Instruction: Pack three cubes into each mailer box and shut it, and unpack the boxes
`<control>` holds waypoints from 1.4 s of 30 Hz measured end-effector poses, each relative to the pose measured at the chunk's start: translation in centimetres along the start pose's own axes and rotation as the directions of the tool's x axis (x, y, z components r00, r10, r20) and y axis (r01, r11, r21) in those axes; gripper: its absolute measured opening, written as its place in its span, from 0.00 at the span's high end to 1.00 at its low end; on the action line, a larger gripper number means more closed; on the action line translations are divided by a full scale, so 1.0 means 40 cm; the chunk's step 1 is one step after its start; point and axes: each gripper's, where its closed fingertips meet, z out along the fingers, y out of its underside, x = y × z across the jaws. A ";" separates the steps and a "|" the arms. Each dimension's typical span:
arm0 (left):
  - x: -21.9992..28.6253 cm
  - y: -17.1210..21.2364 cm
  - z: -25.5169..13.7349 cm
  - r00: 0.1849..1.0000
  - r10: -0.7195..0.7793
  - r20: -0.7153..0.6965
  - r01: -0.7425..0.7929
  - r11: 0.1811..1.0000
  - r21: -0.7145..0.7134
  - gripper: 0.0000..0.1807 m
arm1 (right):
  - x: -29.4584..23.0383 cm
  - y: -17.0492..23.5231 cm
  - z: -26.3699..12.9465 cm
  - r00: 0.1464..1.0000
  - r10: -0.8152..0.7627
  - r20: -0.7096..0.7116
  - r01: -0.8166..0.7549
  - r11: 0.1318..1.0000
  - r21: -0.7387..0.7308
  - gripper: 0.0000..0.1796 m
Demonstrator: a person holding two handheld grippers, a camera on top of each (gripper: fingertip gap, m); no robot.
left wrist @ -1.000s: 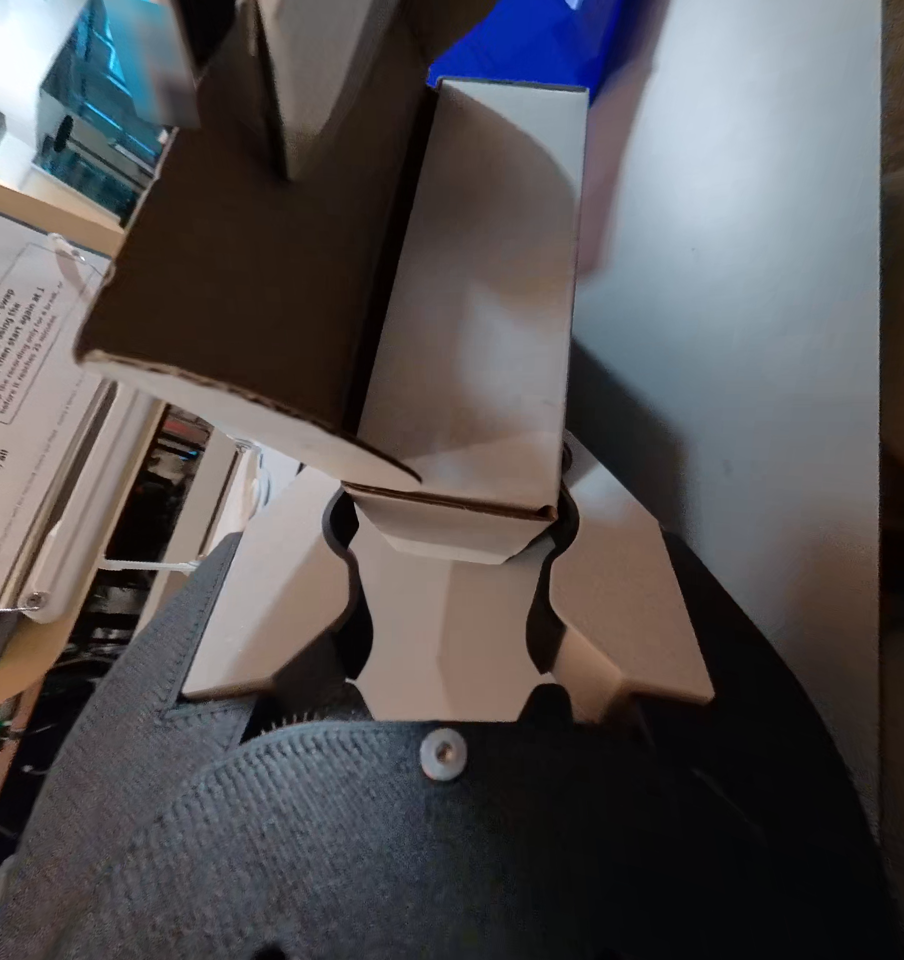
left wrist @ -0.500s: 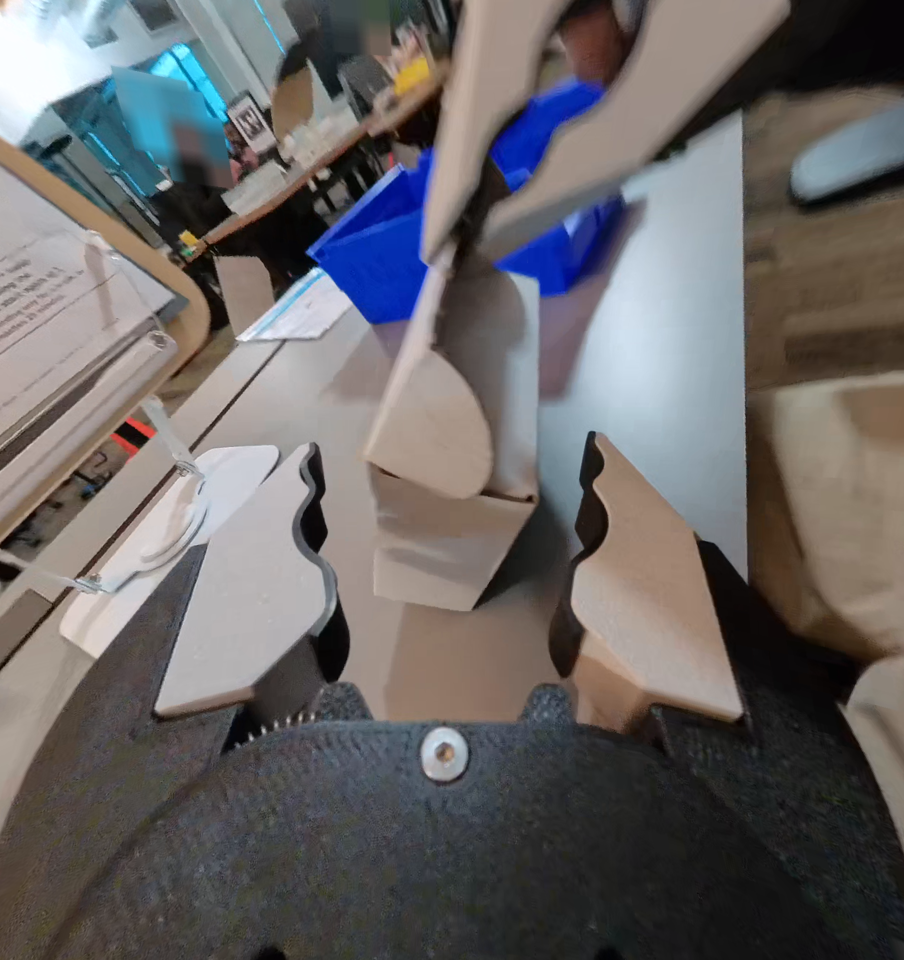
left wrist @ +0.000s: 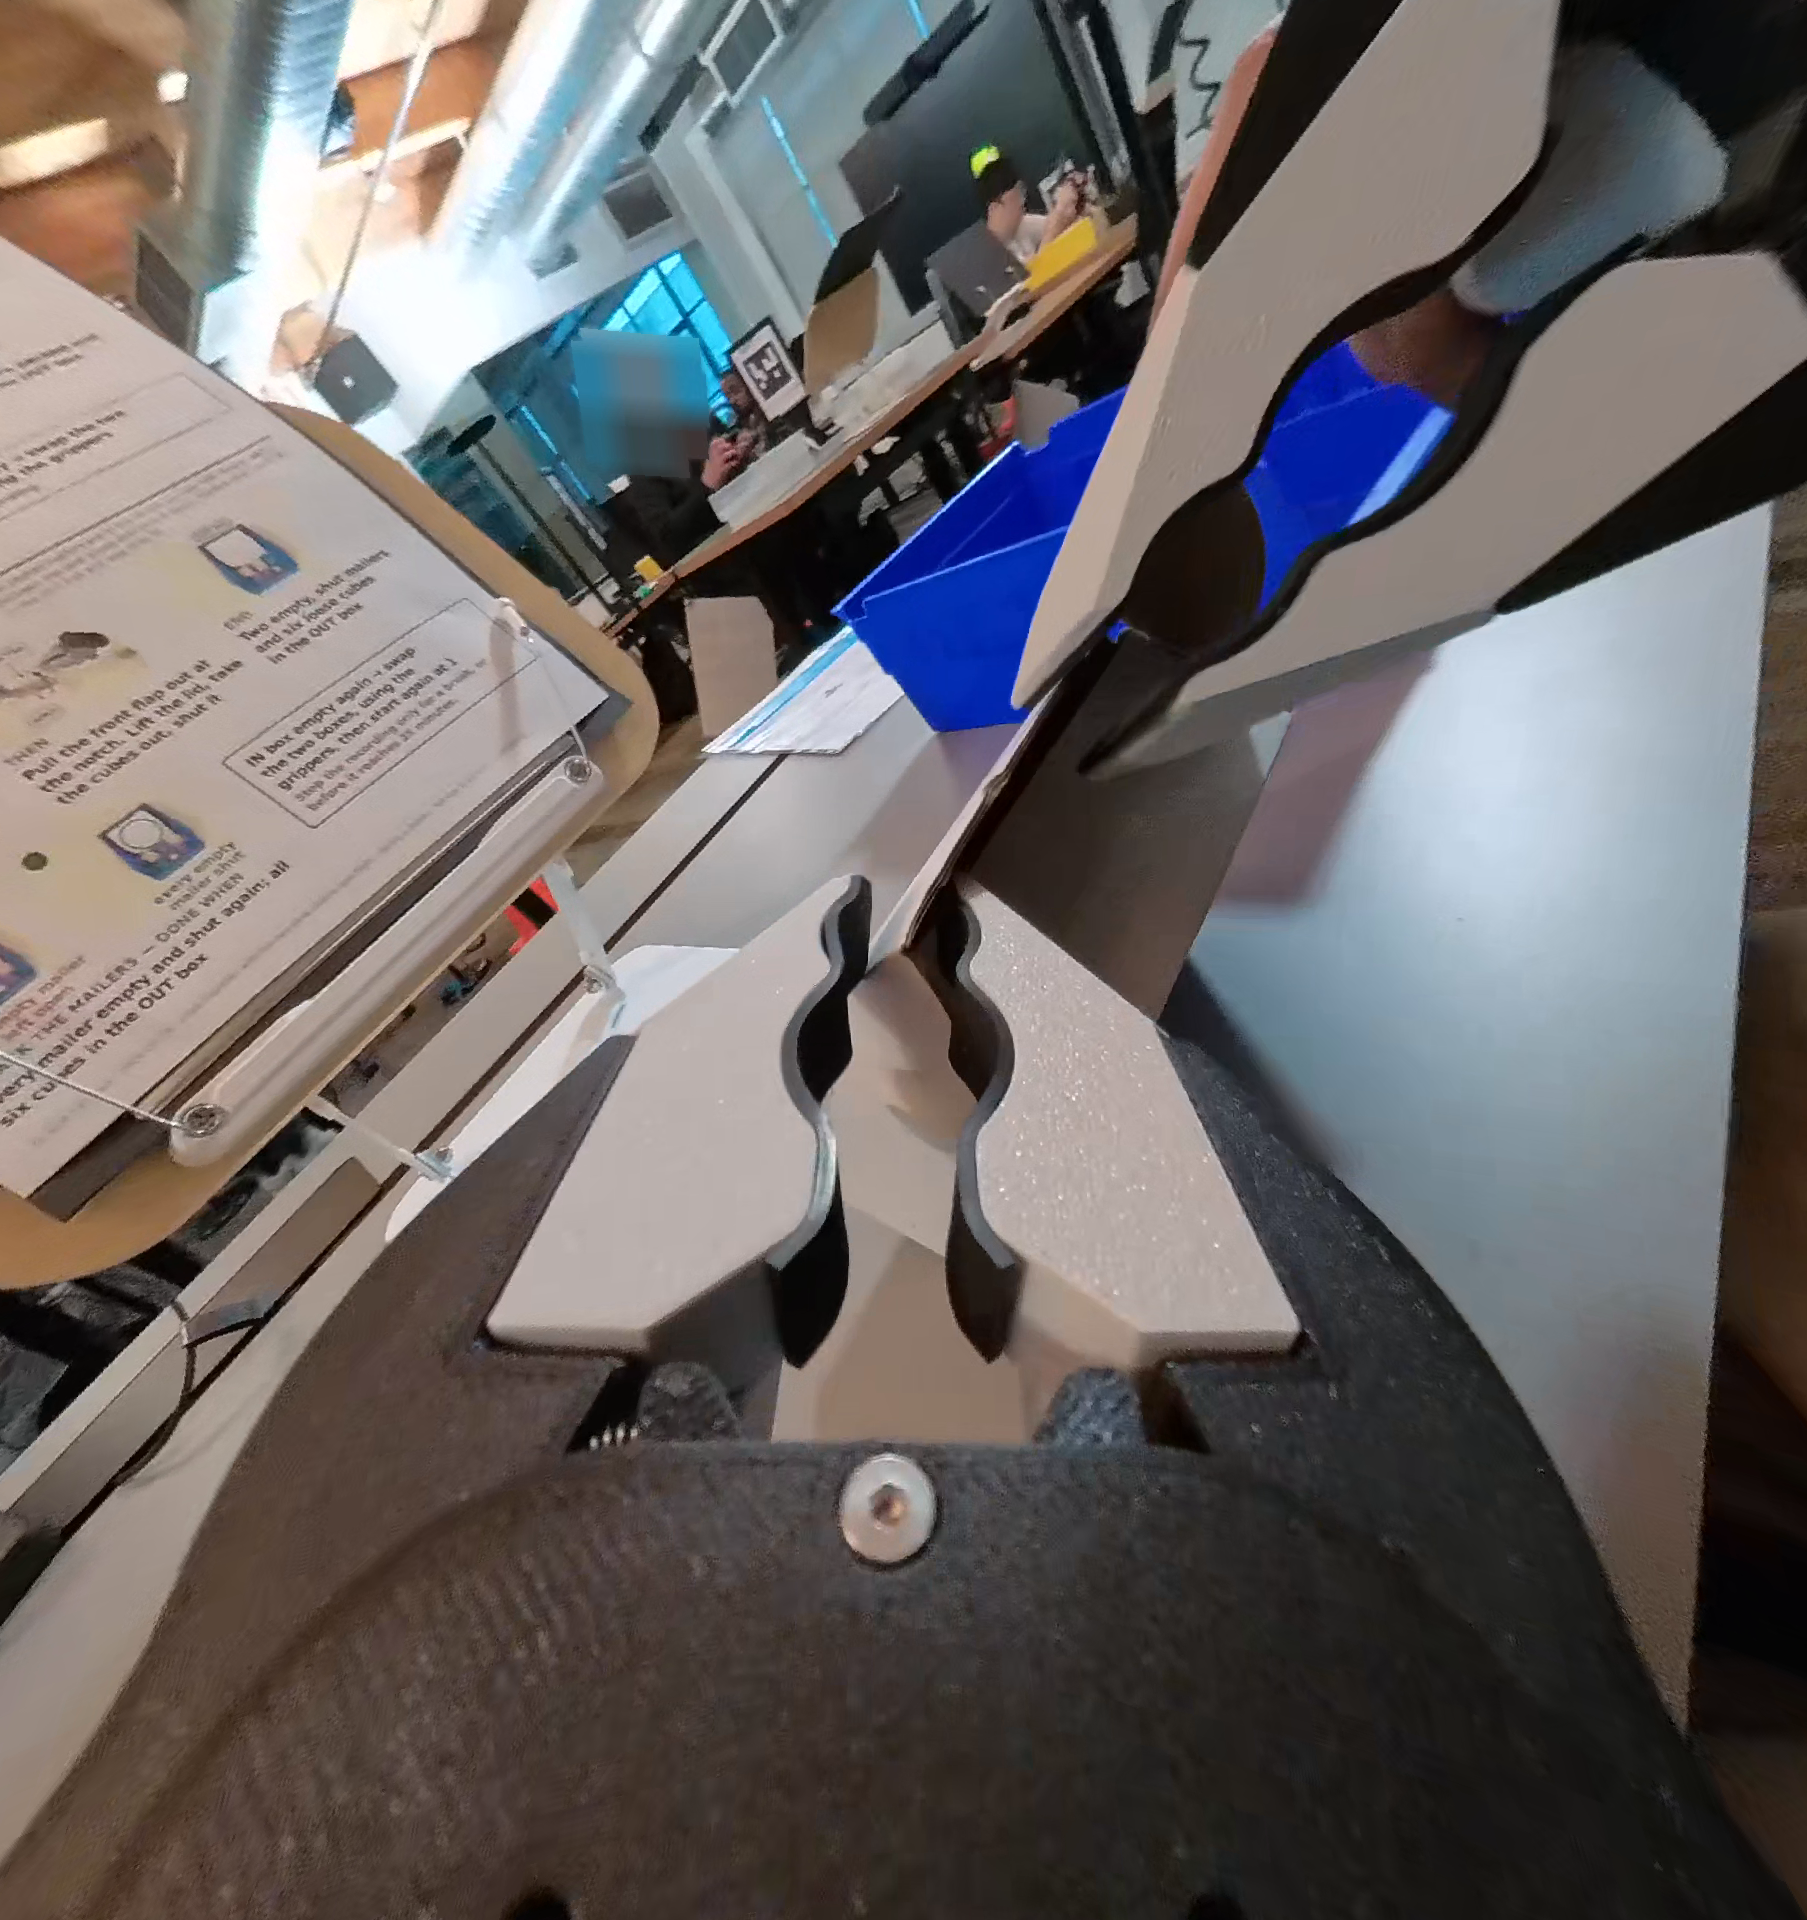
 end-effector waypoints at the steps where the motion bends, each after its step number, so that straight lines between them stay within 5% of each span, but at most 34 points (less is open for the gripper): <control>1: -0.002 0.000 0.001 1.000 0.001 0.007 0.000 1.000 -0.002 0.95 | -0.002 -0.002 -0.007 1.000 0.029 0.003 -0.029 0.999 0.013 0.91; 6: -0.027 0.006 -0.001 0.998 -0.024 0.050 0.024 1.000 -0.015 0.96 | -0.008 -0.050 -0.064 0.966 0.252 0.055 -0.258 0.950 0.175 0.87; 12: -0.050 0.007 -0.002 0.994 -0.017 0.111 0.022 0.999 -0.039 0.96 | -0.041 -0.107 -0.072 0.936 0.337 0.097 -0.350 0.875 0.334 0.89; 16: -0.046 0.005 0.002 0.994 -0.021 0.111 0.026 0.999 -0.046 0.96 | -0.075 -0.048 -0.015 0.862 0.483 0.153 -0.506 0.814 0.285 0.80; 22: -0.044 0.002 0.007 0.993 -0.026 0.118 0.034 0.997 -0.066 0.97 | 0.000 0.016 -0.002 0.812 0.584 -0.007 -0.561 0.783 0.267 0.72; 27: -0.033 -0.010 0.012 0.994 -0.028 0.108 0.036 0.997 -0.070 0.97 | -0.018 0.036 0.043 0.769 0.639 0.013 -0.632 0.757 0.165 0.64; 42: -0.051 -0.025 0.006 0.990 -0.052 0.134 0.060 0.997 -0.052 0.96 | -0.087 0.067 0.069 0.717 0.690 0.094 -0.694 0.720 0.005 0.62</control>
